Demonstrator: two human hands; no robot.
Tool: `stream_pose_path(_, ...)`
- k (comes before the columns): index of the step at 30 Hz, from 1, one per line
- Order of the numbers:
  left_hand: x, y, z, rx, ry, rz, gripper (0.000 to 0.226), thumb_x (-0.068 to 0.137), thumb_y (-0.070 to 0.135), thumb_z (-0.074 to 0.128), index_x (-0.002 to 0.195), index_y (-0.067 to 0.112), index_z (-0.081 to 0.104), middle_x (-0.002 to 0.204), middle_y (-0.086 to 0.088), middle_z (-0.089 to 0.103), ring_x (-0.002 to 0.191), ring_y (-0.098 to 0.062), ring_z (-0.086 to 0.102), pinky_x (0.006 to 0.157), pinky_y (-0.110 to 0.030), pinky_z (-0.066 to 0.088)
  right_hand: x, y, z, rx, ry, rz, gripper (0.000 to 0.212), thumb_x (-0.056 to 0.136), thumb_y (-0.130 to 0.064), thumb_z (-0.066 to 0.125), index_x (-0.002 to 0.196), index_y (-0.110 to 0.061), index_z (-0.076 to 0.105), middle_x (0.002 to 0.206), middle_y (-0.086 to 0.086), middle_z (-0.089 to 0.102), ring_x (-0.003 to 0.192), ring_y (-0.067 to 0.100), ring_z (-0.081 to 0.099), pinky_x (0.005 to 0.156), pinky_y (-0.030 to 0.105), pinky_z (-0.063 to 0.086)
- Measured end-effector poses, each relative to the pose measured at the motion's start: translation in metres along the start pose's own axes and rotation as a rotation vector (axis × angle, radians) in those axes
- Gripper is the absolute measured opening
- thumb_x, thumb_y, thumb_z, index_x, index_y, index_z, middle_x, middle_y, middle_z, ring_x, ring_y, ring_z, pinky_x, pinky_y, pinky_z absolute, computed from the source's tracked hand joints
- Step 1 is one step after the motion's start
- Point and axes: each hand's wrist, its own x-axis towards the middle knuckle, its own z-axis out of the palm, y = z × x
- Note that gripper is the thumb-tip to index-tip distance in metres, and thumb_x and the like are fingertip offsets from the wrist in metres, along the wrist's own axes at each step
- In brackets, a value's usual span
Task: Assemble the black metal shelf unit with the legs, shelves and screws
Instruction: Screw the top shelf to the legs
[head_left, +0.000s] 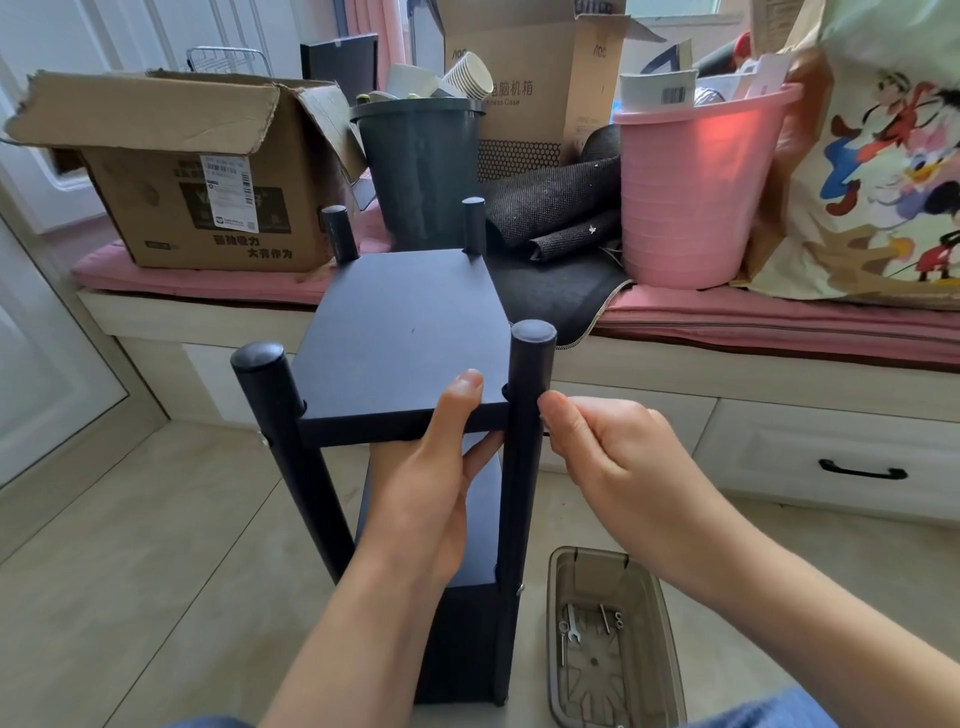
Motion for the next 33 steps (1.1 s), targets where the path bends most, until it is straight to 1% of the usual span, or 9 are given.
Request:
stream_pose_path(5,-0.001,-0.001,0.002,0.02,0.017,-0.017,0.068,0.074,0.028,0.073,0.138,0.018,0.055,0.124,-0.007,0.069,0.112,-0.025,0.069,0.081,-0.035,0.061,-0.007,-0.001,-0.01,-0.131,0.024,-0.013,0.043,0.092,-0.051,0.037,0.066,-0.018,0.045,0.059,0.002,0.052,0.054,0.019,0.043,0.055,0.034,0.038)
stream_pose_path(8,0.0,-0.001,0.002,0.02,0.018,-0.016,0.055,0.084,0.02,0.071,0.137,0.017,0.056,0.115,-0.002,0.07,0.11,-0.023,0.07,0.08,-0.033,0.061,-0.008,-0.002,-0.009,-0.212,-0.022,-0.025,0.039,0.094,-0.047,0.034,0.067,-0.021,0.043,0.058,0.001,0.051,0.053,0.019,0.043,0.053,0.033,0.037)
stream_pose_path(10,0.001,-0.002,0.001,0.018,0.009,-0.021,0.042,0.091,0.015,0.067,0.132,0.018,0.059,0.112,0.0,0.07,0.111,-0.023,0.07,0.08,-0.033,0.061,-0.004,-0.004,-0.007,-0.062,-0.059,0.04,0.044,0.1,-0.038,0.036,0.062,-0.017,0.039,0.053,-0.004,0.041,0.051,0.015,0.034,0.054,0.032,0.029)
stream_pose_path(12,-0.001,-0.001,0.003,0.022,0.002,-0.029,0.038,0.091,0.015,0.066,0.128,0.02,0.061,0.112,0.0,0.071,0.112,-0.024,0.069,0.08,-0.032,0.061,-0.001,-0.008,-0.01,0.301,-0.124,0.235,0.047,0.105,-0.027,0.038,0.06,-0.015,0.039,0.052,-0.003,0.03,0.051,0.015,0.025,0.055,0.033,0.021)
stream_pose_path(15,-0.002,0.0,0.003,0.037,0.01,-0.023,0.039,0.088,0.018,0.067,0.127,0.022,0.06,0.118,-0.004,0.07,0.112,-0.024,0.069,0.08,-0.033,0.061,0.002,-0.011,-0.011,0.579,-0.21,0.413,0.048,0.106,-0.029,0.037,0.061,-0.014,0.044,0.051,-0.001,0.027,0.047,0.013,0.023,0.054,0.027,0.024)
stream_pose_path(20,-0.001,-0.001,0.002,0.028,0.04,-0.008,0.055,0.086,0.017,0.068,0.139,0.016,0.054,0.121,-0.009,0.066,0.115,-0.028,0.067,0.08,-0.035,0.062,-0.003,-0.002,-0.011,0.061,-0.032,0.092,0.048,0.098,-0.043,0.04,0.06,-0.017,0.057,0.053,-0.001,0.047,0.05,0.007,0.039,0.053,0.024,0.032)
stream_pose_path(24,0.0,-0.002,0.002,0.038,0.033,0.0,0.048,0.089,0.015,0.067,0.136,0.018,0.056,0.116,-0.003,0.068,0.113,-0.025,0.068,0.076,-0.032,0.061,-0.007,-0.003,-0.012,-0.031,-0.04,0.031,0.034,0.099,-0.032,0.049,0.07,-0.015,0.057,0.061,0.004,0.057,0.051,0.012,0.041,0.051,0.023,0.033)
stream_pose_path(28,-0.002,-0.002,0.002,0.05,-0.009,-0.005,0.046,0.079,0.026,0.07,0.124,0.021,0.063,0.112,-0.004,0.071,0.11,-0.025,0.07,0.076,-0.03,0.06,-0.001,-0.006,-0.009,0.396,-0.135,0.306,0.044,0.104,-0.027,0.042,0.064,-0.013,0.053,0.048,-0.003,0.035,0.047,0.012,0.028,0.053,0.027,0.022)
stream_pose_path(33,-0.003,0.001,0.002,0.06,-0.016,-0.001,0.056,0.079,0.029,0.068,0.132,0.013,0.058,0.125,-0.015,0.067,0.114,-0.03,0.068,0.081,-0.033,0.061,0.0,-0.011,-0.011,0.849,-0.28,0.522,0.043,0.105,-0.032,0.04,0.068,-0.012,0.048,0.05,-0.001,0.026,0.05,0.016,0.021,0.053,0.028,0.023)
